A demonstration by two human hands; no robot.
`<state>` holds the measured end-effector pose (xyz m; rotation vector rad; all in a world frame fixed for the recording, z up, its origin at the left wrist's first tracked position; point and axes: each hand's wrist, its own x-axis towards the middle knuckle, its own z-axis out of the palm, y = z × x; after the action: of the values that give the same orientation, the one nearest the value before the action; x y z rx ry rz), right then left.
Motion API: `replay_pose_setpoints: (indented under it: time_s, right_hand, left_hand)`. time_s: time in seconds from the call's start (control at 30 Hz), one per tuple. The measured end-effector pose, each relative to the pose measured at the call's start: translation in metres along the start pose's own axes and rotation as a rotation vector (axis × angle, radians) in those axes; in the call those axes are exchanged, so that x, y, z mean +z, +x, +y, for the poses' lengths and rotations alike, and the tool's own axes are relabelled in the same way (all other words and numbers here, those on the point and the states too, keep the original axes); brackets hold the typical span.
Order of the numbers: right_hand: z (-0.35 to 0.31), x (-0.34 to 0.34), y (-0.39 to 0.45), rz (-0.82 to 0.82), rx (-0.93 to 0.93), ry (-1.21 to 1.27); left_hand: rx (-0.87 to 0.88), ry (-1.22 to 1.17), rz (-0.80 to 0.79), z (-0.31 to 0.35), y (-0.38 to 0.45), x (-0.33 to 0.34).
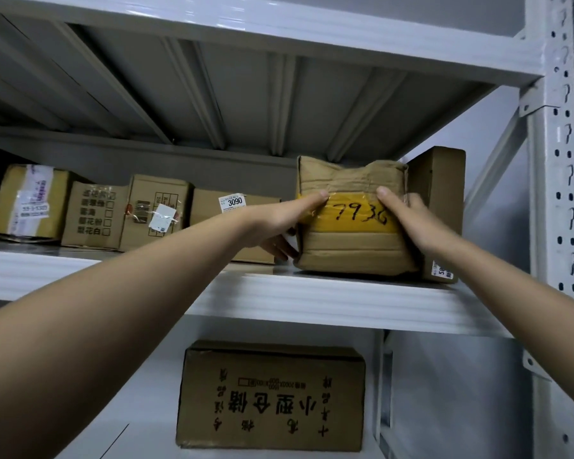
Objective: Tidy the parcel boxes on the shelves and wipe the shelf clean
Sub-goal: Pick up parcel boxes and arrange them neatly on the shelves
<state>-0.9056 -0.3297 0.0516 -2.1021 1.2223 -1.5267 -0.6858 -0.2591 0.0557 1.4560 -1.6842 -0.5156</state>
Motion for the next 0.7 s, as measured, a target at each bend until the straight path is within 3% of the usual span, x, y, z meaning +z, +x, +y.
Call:
replay_pose_setpoints:
  time_s: [0.2,0.33,0.43,0.53,0.7]
  right_hand:
    - [0.008,0.03,0.014,-0.26,0.026,0.14]
    - [0.008,0.037,0.028,-0.452,0.103,0.032]
    - [0.007,0.041,0.036,-0.496,0.165,-0.079]
    - [0.011,0.047,0.044,-0.567,0.254,0.063]
    - [0.028,0.059,0.053,-0.484,0.287,0.164]
  left_hand:
    - [-0.026,-0.025,0.029,-0.026,0.015,-0.011]
    - [-0.05,0.03,0.041,-0.038,0.023,-0.017]
    - [-0.069,0.174,0.038,-0.048,0.03,-0.015]
    - [-0.069,0.306,0.027,-0.054,0.035,-0.014]
    - [-0.093,0.53,-0.103,-0.058,0.039,-0.011]
